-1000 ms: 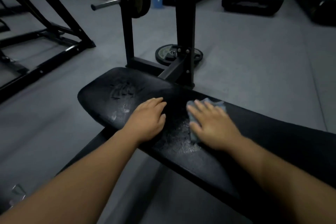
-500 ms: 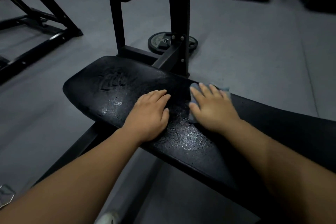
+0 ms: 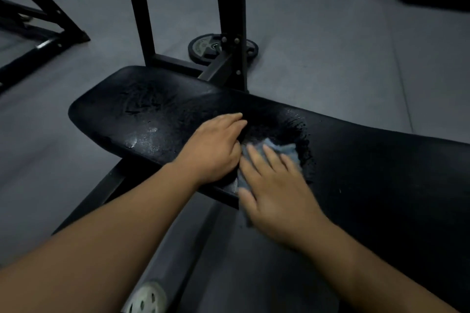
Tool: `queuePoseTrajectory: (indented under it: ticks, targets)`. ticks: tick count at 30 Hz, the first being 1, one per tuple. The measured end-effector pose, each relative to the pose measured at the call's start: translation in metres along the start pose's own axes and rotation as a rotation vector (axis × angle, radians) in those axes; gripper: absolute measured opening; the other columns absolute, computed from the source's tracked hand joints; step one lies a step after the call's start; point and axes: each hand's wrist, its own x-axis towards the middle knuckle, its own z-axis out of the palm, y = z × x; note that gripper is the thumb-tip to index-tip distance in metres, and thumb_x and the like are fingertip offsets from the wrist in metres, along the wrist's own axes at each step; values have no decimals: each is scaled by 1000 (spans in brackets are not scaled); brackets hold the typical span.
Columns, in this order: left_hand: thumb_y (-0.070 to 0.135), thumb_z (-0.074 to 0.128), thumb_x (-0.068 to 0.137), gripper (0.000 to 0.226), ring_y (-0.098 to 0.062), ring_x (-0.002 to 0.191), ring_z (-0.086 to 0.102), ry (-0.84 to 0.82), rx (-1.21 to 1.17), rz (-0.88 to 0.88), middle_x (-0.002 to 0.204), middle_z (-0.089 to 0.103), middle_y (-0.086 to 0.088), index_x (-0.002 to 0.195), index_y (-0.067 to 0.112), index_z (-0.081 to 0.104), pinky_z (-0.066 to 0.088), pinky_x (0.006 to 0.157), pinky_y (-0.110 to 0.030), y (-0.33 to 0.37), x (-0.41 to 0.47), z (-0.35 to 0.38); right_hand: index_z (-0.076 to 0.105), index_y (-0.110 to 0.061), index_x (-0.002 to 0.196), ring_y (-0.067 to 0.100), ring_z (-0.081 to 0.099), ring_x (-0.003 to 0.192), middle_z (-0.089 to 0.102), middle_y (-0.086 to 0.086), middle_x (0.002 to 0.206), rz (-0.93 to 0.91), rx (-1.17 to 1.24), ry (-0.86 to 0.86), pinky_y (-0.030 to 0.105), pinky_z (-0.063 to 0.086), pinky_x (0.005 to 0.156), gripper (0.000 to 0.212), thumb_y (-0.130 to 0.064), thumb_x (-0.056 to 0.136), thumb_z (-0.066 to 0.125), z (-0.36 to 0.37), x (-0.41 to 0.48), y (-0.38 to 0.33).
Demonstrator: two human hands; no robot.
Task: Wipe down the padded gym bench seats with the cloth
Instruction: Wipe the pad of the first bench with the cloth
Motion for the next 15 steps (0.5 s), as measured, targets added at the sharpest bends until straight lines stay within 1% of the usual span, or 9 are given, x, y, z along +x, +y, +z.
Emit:
queuePoseTrajectory:
  ticks: [2, 4, 6, 7, 8, 10, 12, 13, 15]
  targets:
    - [36, 29, 90, 64, -21, 145, 32, -17, -19, 17, 157, 38, -6, 147, 12, 45, 23, 121, -36, 11, -1, 3, 12, -34, 159, 18, 3, 154, 4, -6, 168, 14, 1, -28, 39, 3, 122, 70, -56, 93, 9, -6, -19, 27]
    - [38, 27, 91, 64, -22, 144, 34, -24, 7, 56, 156, 40, -5, 147, 13, 46, 23, 121, -38, 22, -1, 8, 12, -35, 159, 17, 5, 154, 7, -6, 168, 149, -16, 20, 40, 5, 122, 72, -56, 91, 6, -8, -5, 58]
    - [40, 22, 89, 67, -24, 142, 37, -23, 35, 93, 154, 43, -6, 145, 13, 47, 26, 119, -41, 31, 2, 13, 10, -31, 159, 22, 7, 154, 9, -1, 168, 289, -23, 50, 44, 7, 123, 73, -54, 90, 10, -8, 18, 60]
    - [39, 21, 88, 68, -25, 141, 38, -21, 34, 98, 153, 44, -7, 144, 12, 48, 28, 119, -43, 34, 3, 16, 8, -29, 160, 23, 6, 154, 8, 0, 168, 301, -13, 50, 46, 7, 123, 74, -53, 91, 12, -6, 21, 51]
    - [38, 22, 89, 67, -25, 141, 39, -15, 25, 90, 152, 45, -7, 144, 11, 49, 28, 119, -43, 36, 4, 17, 5, -26, 160, 22, 4, 154, 6, 0, 168, 273, 7, 51, 45, 5, 123, 74, -53, 92, 15, -4, 16, 42]
    - [37, 24, 91, 64, -25, 141, 39, 8, 11, 70, 152, 46, -8, 143, 10, 49, 28, 119, -41, 39, 5, 18, 2, -26, 161, 18, 0, 154, 3, -4, 168, 139, 40, 41, 40, 1, 123, 70, -52, 98, 19, -4, -14, 32]
    - [38, 25, 91, 64, -23, 143, 36, 16, 14, 67, 153, 44, -6, 144, 11, 48, 25, 121, -38, 39, 7, 18, 6, -29, 160, 13, -2, 154, 3, -8, 168, 85, 33, -5, 35, -1, 123, 69, -56, 98, 17, -8, -40, 50]
    - [40, 24, 90, 66, -23, 143, 35, 11, 18, 69, 154, 43, -6, 145, 11, 47, 23, 121, -37, 39, 7, 18, 10, -31, 160, 13, 1, 154, 6, -8, 168, 113, 26, 4, 35, 1, 123, 71, -58, 94, 14, -8, -39, 66]
    - [44, 19, 89, 71, -22, 145, 32, -4, 30, 70, 156, 40, -5, 147, 12, 46, 21, 122, -35, 40, 8, 20, 16, -29, 159, 17, 7, 154, 11, -3, 168, 255, 3, 48, 39, 7, 123, 74, -58, 92, 13, -11, -14, 91]
